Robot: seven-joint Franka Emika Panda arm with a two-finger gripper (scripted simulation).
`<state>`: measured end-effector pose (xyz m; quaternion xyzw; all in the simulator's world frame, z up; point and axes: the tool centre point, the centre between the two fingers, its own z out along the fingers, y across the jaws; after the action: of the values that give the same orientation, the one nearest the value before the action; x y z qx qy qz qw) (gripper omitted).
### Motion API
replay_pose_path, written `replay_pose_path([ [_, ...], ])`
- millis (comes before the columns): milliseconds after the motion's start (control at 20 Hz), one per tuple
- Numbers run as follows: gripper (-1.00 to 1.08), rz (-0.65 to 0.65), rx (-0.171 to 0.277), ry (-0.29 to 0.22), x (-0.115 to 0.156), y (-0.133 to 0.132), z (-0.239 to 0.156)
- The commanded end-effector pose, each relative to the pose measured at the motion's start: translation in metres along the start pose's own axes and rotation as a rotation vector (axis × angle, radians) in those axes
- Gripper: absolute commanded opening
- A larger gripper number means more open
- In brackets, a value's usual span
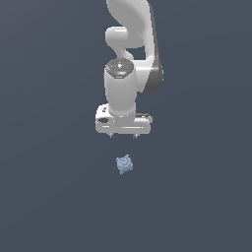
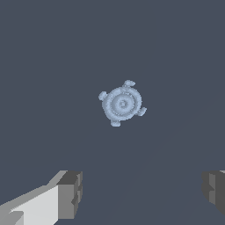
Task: Pick up the object and move it to a goal position.
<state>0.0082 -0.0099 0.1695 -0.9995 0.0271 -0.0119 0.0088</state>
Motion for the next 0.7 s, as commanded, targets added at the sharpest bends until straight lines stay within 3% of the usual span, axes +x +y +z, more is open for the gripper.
replay_pose_path([
  [0, 1.0, 0.004, -0.004, 0.005, 0.001, 0.001, -0.003],
  [650, 1.0, -0.097, -0.01, -0.003, 0.017, -0.001, 0.015],
])
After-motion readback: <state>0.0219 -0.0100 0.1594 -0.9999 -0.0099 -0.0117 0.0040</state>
